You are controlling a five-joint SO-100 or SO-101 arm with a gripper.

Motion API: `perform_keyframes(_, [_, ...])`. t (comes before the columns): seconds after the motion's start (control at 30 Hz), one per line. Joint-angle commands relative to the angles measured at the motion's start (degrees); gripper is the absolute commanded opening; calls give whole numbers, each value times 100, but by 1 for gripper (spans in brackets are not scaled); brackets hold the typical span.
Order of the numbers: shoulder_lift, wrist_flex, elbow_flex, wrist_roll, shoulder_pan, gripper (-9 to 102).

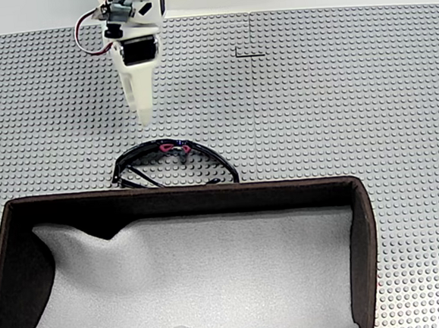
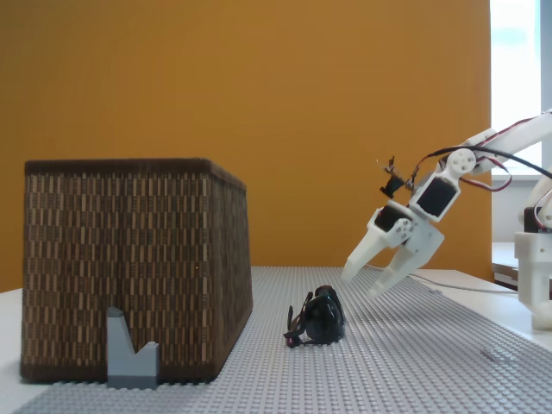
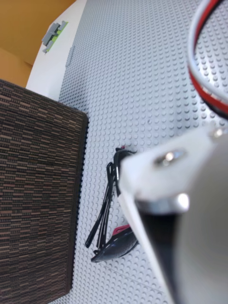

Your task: Grasp a glasses and put it in the bin.

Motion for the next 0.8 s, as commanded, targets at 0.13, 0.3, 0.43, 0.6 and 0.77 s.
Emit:
perform_keyframes(0.13, [-334, -1107, 123, -185, -9, 23])
perform_keyframes(0.3, [-246, -1644, 290, -176, -114, 23])
perform_keyframes(0.43, [-316, -2048, 352, -185, -149, 22])
perform_keyframes(0.6, [-1081, -2224, 53, -387, -167, 22])
perform_keyframes(0.77, [-1661, -1521, -747, -369, -53, 19])
